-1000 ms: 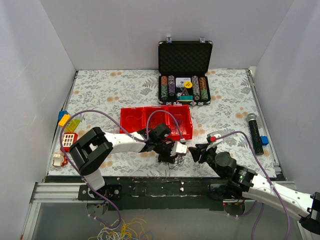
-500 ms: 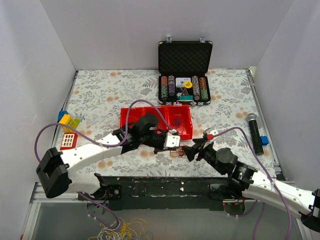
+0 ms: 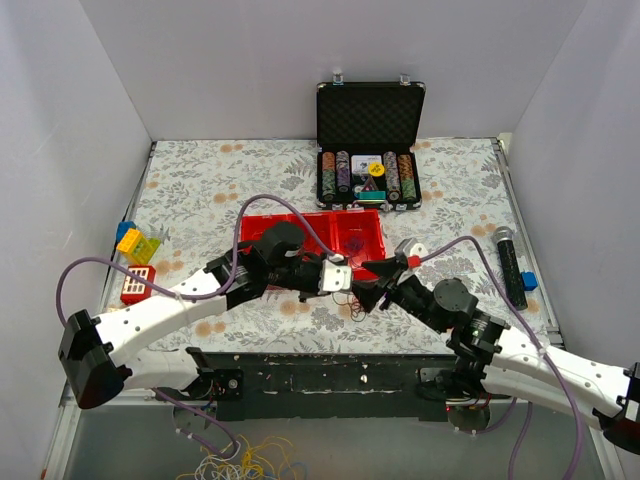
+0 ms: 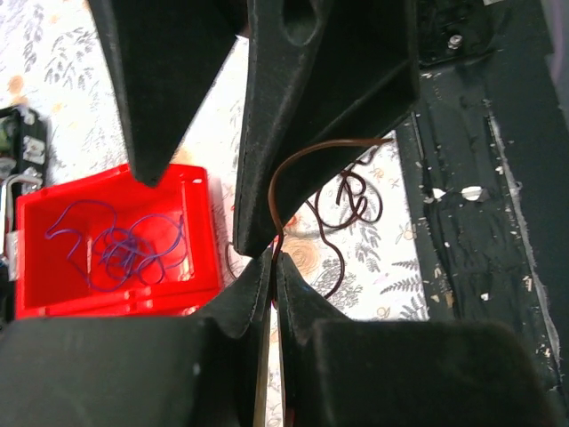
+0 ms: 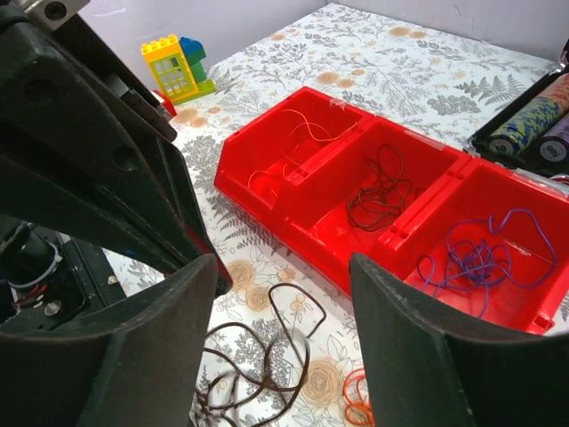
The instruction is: Untangle the cables
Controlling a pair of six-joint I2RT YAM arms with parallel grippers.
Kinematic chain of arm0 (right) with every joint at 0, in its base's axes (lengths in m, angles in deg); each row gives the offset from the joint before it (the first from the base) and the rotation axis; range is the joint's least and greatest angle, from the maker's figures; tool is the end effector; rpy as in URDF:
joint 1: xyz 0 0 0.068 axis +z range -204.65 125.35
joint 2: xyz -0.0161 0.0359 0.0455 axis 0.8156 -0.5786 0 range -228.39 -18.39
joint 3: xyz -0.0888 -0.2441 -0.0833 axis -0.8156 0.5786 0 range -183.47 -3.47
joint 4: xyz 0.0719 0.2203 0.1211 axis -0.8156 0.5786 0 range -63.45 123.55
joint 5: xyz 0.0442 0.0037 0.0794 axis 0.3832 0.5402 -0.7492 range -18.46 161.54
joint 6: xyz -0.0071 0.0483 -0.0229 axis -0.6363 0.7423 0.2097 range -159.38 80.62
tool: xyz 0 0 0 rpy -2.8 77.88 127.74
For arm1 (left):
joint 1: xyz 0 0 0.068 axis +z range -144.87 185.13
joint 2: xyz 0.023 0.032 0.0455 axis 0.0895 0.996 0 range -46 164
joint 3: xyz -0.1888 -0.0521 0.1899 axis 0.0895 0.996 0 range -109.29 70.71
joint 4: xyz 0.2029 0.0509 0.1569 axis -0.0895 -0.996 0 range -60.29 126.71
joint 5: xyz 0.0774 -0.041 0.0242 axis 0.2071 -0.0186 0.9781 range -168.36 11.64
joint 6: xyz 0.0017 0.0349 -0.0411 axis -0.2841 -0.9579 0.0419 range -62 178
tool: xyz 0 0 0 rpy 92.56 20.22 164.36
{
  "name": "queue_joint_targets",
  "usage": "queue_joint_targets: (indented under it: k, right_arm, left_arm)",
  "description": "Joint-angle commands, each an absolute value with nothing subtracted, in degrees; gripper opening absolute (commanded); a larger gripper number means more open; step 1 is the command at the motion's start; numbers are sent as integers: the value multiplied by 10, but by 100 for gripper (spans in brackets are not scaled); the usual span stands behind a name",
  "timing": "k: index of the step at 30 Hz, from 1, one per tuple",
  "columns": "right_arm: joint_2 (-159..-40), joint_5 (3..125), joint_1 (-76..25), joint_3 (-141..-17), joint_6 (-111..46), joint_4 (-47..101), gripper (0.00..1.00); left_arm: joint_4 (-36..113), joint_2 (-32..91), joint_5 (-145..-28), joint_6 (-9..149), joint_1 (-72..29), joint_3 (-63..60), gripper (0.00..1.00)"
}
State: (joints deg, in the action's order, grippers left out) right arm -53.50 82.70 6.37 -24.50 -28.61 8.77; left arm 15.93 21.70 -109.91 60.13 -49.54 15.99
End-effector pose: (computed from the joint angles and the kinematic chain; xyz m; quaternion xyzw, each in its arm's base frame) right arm 0.0859 0.1409 0.2710 -0.2247 0.6464 0.3719 0.6272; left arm 0.1346 -0.2219 0.3031 0.4905 0.7044 -0.4267 0.2850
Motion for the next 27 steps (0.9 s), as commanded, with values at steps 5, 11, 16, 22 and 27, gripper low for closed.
queue_joint_targets:
  k: [5, 11, 16, 22, 27]
  right_arm:
    - [-592, 785, 64, -231, -257, 2, 50]
    - [-616, 787, 64, -194, -235, -12, 44]
    - [-603, 811, 64, -159, -226, -10, 44]
    - [-584, 835, 64, -131, -214, 4, 44]
    - [-552, 885, 64, -127, -219, 34, 51]
  left_arm:
    - [212, 173, -1070, 599, -499, 73, 0]
    - [260, 154, -1026, 624, -499, 68, 0]
    - [359, 131, -950, 638, -498, 96, 0]
    - [452, 133, -873, 648, -497, 96, 0]
    - [479, 146, -853, 647, -480, 111, 0]
